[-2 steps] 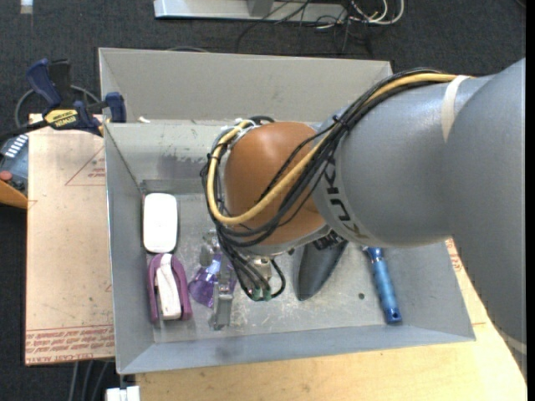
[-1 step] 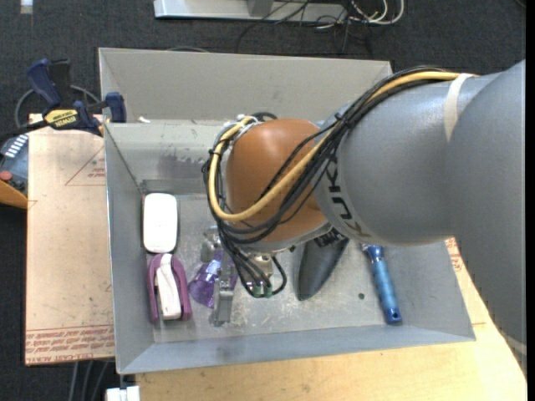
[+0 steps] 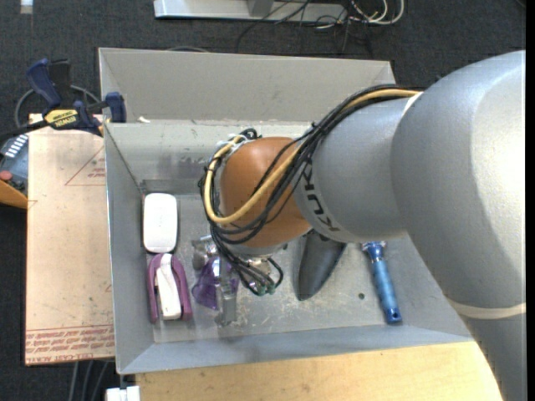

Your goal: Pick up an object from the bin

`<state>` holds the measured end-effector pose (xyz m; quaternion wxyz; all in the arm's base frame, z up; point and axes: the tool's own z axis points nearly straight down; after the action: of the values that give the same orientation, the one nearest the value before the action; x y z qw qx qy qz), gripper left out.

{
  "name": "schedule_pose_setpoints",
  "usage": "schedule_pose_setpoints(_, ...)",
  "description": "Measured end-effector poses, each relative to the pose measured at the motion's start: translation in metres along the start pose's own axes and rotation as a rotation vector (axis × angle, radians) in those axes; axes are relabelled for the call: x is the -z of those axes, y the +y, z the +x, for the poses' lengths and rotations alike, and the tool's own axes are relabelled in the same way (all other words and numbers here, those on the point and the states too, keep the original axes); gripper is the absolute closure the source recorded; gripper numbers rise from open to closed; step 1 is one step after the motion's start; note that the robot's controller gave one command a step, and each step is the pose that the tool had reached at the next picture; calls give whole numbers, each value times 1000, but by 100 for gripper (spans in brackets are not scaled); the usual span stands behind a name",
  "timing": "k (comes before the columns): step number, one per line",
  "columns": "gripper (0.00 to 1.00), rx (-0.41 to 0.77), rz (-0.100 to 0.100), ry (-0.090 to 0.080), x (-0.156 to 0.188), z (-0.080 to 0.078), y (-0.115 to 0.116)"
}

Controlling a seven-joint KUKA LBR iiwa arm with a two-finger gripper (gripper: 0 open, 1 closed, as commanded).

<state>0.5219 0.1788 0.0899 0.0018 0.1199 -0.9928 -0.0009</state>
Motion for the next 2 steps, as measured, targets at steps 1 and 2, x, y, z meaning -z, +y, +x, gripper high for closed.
schedule_pose_setpoints(1, 0, 267, 0, -5, -20, -14, -9)
schedule_pose_setpoints(2, 0, 204, -1, -2, -20, -6, -4)
